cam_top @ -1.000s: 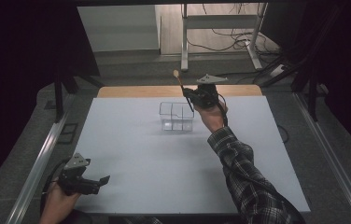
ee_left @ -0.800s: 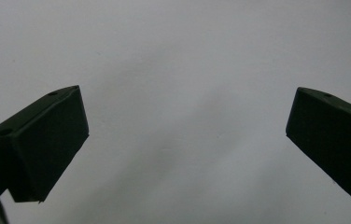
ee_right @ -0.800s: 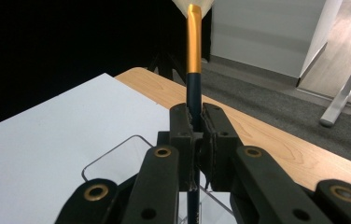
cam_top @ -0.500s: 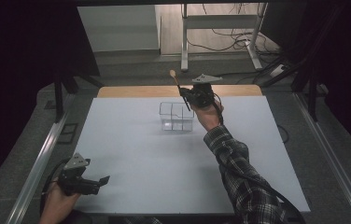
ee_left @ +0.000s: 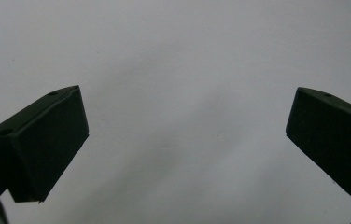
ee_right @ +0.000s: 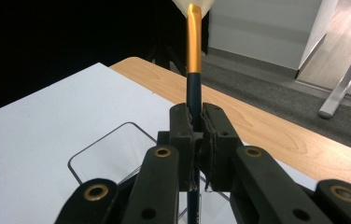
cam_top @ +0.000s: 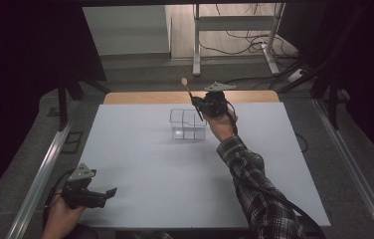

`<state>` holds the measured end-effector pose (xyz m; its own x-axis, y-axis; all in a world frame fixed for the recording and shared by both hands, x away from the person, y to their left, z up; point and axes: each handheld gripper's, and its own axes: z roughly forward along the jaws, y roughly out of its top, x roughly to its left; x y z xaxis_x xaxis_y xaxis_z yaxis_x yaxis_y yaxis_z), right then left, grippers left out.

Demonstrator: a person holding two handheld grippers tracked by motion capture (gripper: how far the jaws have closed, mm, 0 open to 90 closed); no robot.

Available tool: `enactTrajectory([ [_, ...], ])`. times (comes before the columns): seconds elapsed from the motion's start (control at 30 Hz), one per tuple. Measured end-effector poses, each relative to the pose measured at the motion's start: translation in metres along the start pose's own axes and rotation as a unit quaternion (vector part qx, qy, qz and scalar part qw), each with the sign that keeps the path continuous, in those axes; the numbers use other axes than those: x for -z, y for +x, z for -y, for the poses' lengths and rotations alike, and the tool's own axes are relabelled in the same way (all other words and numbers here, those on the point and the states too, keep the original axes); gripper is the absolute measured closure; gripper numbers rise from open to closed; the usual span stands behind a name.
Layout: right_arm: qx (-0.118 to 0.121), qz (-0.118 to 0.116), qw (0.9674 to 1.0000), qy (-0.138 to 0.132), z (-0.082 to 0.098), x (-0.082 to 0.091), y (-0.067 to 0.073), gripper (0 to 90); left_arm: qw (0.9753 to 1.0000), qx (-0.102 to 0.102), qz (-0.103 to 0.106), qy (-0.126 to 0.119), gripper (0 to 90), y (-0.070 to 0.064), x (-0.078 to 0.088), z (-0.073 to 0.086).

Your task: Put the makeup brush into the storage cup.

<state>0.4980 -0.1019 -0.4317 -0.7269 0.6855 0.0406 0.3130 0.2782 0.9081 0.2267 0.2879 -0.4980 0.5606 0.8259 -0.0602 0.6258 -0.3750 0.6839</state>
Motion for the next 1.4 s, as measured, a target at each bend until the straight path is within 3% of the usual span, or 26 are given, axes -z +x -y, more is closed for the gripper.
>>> enactTrajectory([
  [0.73, -0.009, 0.006, 0.9998, 0.017, 0.020, -0.008, -0.002, 83.5, 1.0000, 0.000, 0.001, 0.001, 0.0, 0.000, 0.000, 0.000],
  [1.4, -0.001, 0.004, 0.9995, 0.030, 0.032, -0.007, 0.001, 81.3, 1.0000, 0.000, 0.003, 0.004, 0.0, 0.000, -0.001, 0.000],
])
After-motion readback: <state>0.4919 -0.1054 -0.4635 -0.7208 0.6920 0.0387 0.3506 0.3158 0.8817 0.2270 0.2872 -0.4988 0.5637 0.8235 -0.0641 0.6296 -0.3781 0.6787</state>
